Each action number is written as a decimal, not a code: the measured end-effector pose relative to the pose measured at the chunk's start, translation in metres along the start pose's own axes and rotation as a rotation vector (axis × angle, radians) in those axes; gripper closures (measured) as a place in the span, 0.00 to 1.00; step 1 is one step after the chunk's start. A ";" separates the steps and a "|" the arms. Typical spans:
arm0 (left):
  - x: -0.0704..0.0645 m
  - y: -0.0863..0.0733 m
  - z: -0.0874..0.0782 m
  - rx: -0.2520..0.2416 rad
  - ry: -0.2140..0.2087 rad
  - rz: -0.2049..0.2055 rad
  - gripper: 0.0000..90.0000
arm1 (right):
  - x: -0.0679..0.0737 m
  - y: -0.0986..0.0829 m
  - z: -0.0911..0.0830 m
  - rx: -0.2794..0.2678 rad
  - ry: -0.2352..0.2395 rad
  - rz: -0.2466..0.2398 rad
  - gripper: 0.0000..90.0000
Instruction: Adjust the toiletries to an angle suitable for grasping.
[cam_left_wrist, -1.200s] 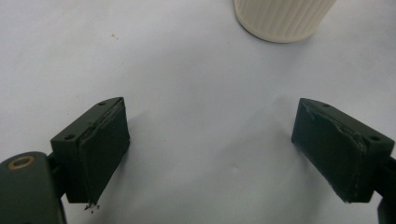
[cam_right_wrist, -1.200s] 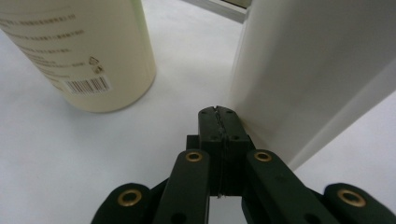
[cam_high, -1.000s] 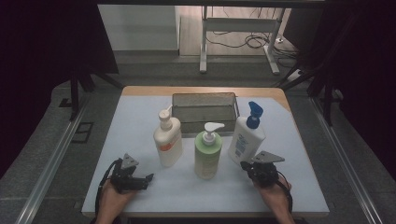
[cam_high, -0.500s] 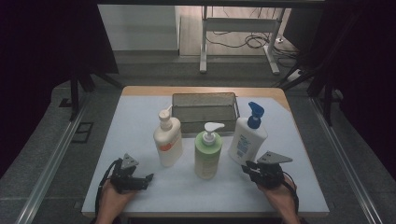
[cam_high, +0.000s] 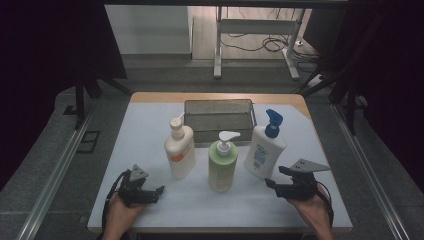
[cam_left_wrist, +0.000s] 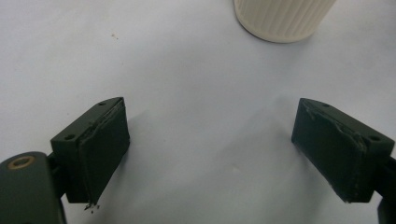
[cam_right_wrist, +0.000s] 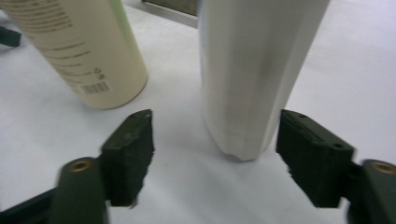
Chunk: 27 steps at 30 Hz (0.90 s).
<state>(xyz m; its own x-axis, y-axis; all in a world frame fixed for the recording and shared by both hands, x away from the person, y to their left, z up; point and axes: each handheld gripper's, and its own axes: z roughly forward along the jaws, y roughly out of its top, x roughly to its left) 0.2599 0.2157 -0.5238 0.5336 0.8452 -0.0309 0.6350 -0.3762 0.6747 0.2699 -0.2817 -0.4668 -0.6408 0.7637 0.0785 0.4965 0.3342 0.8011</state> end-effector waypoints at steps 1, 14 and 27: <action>0.000 0.000 0.000 0.000 0.000 0.000 0.12 | -0.001 0.001 0.001 -0.005 -0.010 -0.005 0.22; 0.000 0.000 0.000 0.000 0.000 0.000 0.12 | -0.009 0.022 0.018 -0.027 0.005 -0.023 0.06; 0.000 0.000 0.000 0.001 0.000 0.000 0.12 | -0.013 0.041 0.033 -0.033 0.003 0.020 0.15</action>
<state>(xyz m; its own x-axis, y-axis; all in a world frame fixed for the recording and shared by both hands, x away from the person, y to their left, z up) 0.2600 0.2157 -0.5237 0.5336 0.8451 -0.0312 0.6355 -0.3764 0.6742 0.3178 -0.2604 -0.4547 -0.6327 0.7683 0.0970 0.4899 0.3000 0.8186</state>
